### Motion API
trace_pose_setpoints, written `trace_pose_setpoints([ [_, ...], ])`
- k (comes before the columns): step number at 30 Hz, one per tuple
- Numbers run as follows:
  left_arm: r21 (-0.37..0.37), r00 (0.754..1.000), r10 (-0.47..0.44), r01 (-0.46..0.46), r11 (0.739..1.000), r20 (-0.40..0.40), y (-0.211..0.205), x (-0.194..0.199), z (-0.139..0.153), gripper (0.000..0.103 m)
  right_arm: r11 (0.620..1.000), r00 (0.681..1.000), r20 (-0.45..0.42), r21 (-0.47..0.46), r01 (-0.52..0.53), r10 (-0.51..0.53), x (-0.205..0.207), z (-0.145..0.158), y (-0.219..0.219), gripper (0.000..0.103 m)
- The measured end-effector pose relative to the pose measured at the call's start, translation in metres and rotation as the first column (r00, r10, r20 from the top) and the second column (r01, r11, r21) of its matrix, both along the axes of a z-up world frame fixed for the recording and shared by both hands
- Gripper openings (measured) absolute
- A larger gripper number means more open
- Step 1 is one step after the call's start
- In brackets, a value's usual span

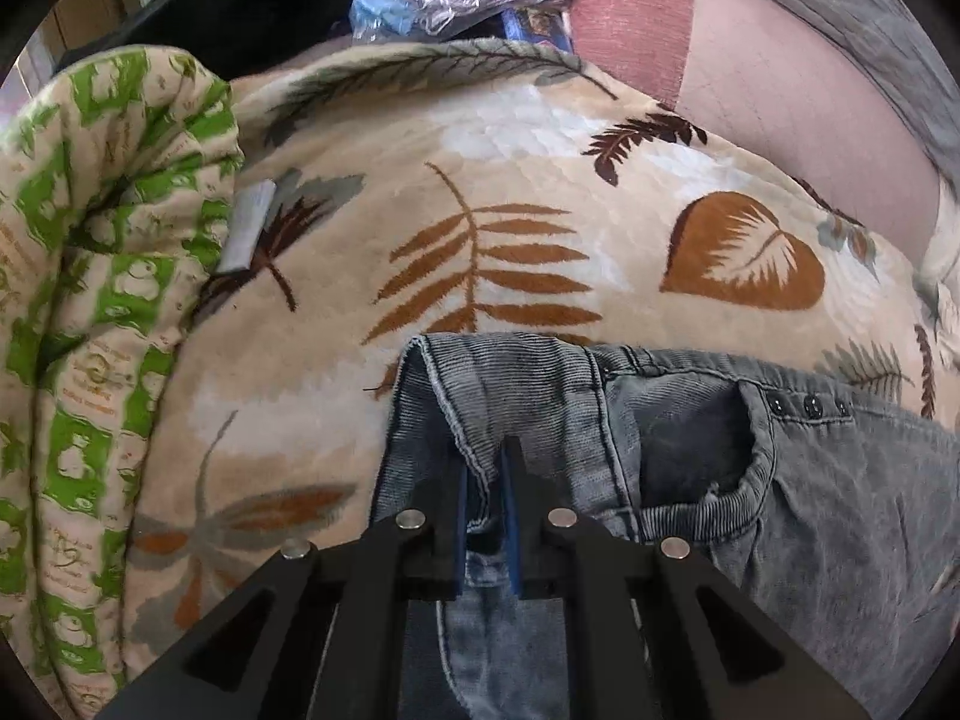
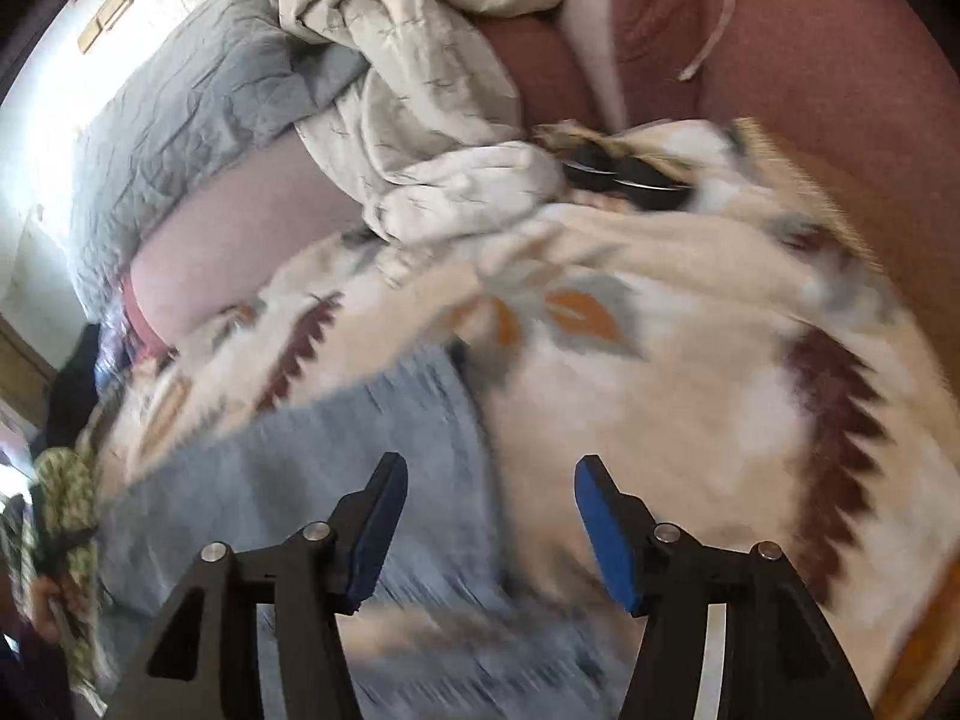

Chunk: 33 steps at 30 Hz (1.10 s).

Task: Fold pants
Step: 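Close the left tool on one jeans hem while the right tool closes on the other, then lift both held hems and fold the legs over onto the waistband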

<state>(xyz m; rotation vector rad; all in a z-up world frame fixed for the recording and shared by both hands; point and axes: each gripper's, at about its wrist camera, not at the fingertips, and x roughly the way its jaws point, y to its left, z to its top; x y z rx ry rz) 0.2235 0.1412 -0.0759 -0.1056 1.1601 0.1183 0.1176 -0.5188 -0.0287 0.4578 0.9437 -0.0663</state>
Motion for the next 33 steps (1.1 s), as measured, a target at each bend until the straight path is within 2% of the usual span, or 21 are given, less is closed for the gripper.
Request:
trace_pose_setpoints([
  [3, 0.001, 1.000, -0.015, 0.015, 1.000, -0.001, -0.001, 0.004, -0.003, 0.010, 1.000, 1.000, -0.026, -0.028, -0.008, 0.007, 0.040, -0.010, 0.012, 0.062],
  [7, -0.041, 1.000, -0.008, 0.008, 0.999, 0.004, 0.004, 0.014, -0.001, 0.010, 0.998, 0.997, -0.081, -0.057, -0.019, 0.014, 0.072, -0.036, 0.025, 0.062],
  [9, -0.052, 1.000, -0.003, 0.004, 0.999, 0.004, 0.005, 0.018, 0.000, 0.010, 0.996, 0.995, -0.089, -0.076, -0.048, 0.042, 0.084, -0.045, 0.033, 0.047],
  [10, -0.047, 1.000, -0.008, 0.008, 0.999, 0.004, 0.003, 0.021, 0.000, 0.010, 0.992, 0.992, -0.110, -0.111, -0.066, 0.054, 0.090, -0.050, 0.038, 0.043],
  [12, -0.029, 1.000, -0.016, 0.017, 0.999, 0.008, -0.001, 0.022, 0.000, 0.006, 0.983, 0.992, -0.110, -0.166, -0.081, 0.063, 0.090, -0.048, 0.044, 0.023],
  [15, -0.015, 0.999, -0.037, 0.037, 0.999, 0.036, -0.007, 0.020, 0.003, 0.003, 0.981, 0.996, -0.055, -0.177, -0.073, 0.064, 0.082, -0.036, 0.046, 0.021],
  [18, -0.043, 0.997, -0.032, 0.035, 0.998, 0.071, -0.005, 0.014, 0.012, 0.003, 0.983, 0.999, 0.011, -0.179, -0.050, 0.052, 0.070, -0.018, 0.043, 0.021],
  [22, -0.102, 0.991, -0.019, 0.032, 0.994, 0.131, 0.009, 0.004, 0.037, 0.003, 0.986, 0.997, 0.076, -0.168, -0.017, 0.030, 0.055, 0.005, 0.039, 0.021],
  [27, -0.137, 0.982, -0.029, 0.056, 0.989, 0.188, 0.014, -0.013, 0.073, 0.003, 0.989, 0.990, 0.139, -0.145, 0.025, -0.004, 0.036, 0.032, 0.036, 0.021],
  [33, -0.184, 0.964, -0.049, 0.100, 0.978, 0.262, 0.014, -0.055, 0.113, 0.003, 0.991, 0.983, 0.177, -0.118, 0.060, -0.038, -0.004, 0.055, 0.026, 0.021],
])
